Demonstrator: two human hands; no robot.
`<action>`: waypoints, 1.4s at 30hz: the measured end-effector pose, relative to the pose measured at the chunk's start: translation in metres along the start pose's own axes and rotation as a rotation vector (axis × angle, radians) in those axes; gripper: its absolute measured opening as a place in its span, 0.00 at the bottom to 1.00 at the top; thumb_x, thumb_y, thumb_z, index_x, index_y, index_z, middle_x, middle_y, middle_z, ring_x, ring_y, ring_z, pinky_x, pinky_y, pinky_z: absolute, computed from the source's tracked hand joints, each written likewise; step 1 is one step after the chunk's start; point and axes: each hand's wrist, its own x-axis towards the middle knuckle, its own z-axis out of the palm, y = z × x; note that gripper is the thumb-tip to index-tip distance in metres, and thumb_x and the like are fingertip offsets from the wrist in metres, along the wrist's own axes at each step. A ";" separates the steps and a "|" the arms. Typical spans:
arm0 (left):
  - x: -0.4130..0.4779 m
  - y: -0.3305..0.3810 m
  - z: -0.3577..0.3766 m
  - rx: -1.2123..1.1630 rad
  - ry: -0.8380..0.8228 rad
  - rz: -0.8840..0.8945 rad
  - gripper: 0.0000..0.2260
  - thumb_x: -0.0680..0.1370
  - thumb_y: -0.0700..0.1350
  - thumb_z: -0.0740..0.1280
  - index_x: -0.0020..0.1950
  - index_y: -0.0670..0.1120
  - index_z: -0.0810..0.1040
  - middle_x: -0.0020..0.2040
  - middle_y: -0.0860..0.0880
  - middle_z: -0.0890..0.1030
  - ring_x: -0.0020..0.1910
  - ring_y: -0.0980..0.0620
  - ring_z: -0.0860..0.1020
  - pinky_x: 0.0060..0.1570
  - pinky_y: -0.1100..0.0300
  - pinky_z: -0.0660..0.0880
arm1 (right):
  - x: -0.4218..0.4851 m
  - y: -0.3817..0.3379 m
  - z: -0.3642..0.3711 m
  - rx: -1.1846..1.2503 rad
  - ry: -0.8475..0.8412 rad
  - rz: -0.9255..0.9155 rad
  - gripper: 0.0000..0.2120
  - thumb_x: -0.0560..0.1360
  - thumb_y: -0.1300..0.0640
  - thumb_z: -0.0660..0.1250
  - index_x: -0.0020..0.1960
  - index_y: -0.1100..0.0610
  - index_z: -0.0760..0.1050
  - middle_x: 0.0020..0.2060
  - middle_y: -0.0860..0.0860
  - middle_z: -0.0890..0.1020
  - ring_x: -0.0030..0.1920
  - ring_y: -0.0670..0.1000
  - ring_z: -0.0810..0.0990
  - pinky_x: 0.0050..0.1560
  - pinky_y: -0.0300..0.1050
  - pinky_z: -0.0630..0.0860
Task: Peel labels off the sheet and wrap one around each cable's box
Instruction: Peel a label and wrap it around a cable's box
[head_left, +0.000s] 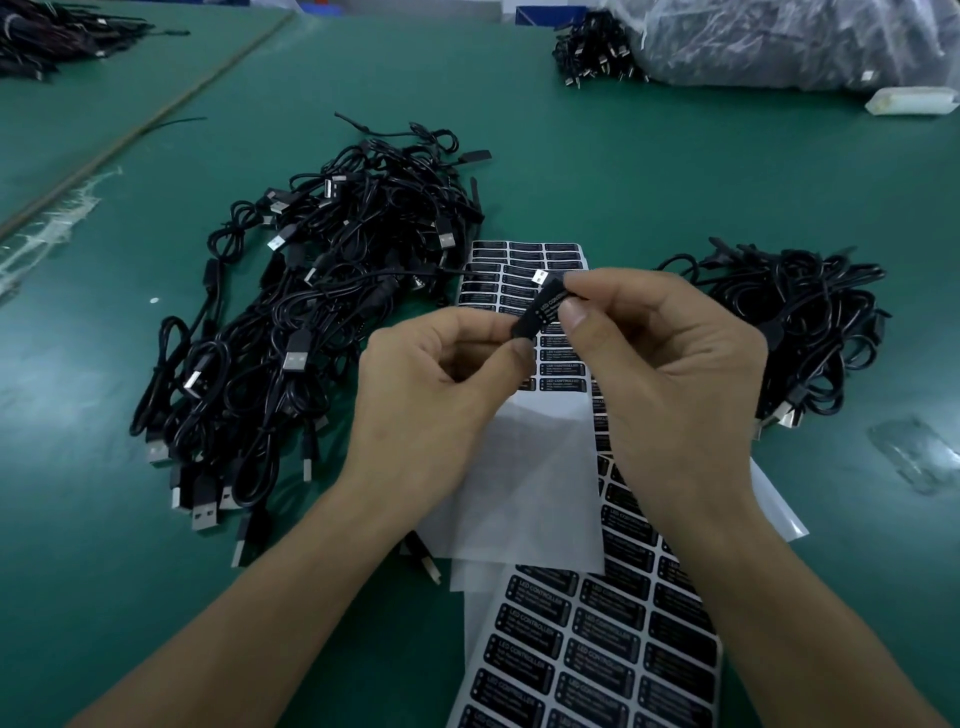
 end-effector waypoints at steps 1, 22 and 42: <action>0.000 0.000 0.000 -0.004 0.002 0.004 0.04 0.74 0.44 0.74 0.44 0.53 0.85 0.37 0.51 0.86 0.35 0.55 0.82 0.38 0.63 0.79 | 0.000 0.000 0.000 0.011 -0.005 0.006 0.14 0.75 0.67 0.72 0.49 0.47 0.82 0.39 0.46 0.85 0.40 0.43 0.81 0.43 0.36 0.77; -0.003 0.009 0.000 0.004 -0.005 0.010 0.12 0.75 0.37 0.75 0.42 0.55 0.84 0.36 0.53 0.86 0.34 0.58 0.83 0.37 0.68 0.78 | 0.001 -0.003 0.001 0.081 -0.016 0.156 0.19 0.72 0.67 0.75 0.46 0.51 0.67 0.35 0.46 0.85 0.38 0.47 0.84 0.42 0.35 0.77; 0.002 0.011 -0.005 -0.127 -0.084 -0.117 0.05 0.72 0.37 0.75 0.45 0.45 0.85 0.38 0.47 0.86 0.35 0.55 0.83 0.39 0.67 0.79 | 0.001 -0.001 0.000 -0.006 -0.012 0.130 0.19 0.72 0.66 0.75 0.44 0.49 0.67 0.36 0.44 0.85 0.37 0.45 0.83 0.41 0.34 0.76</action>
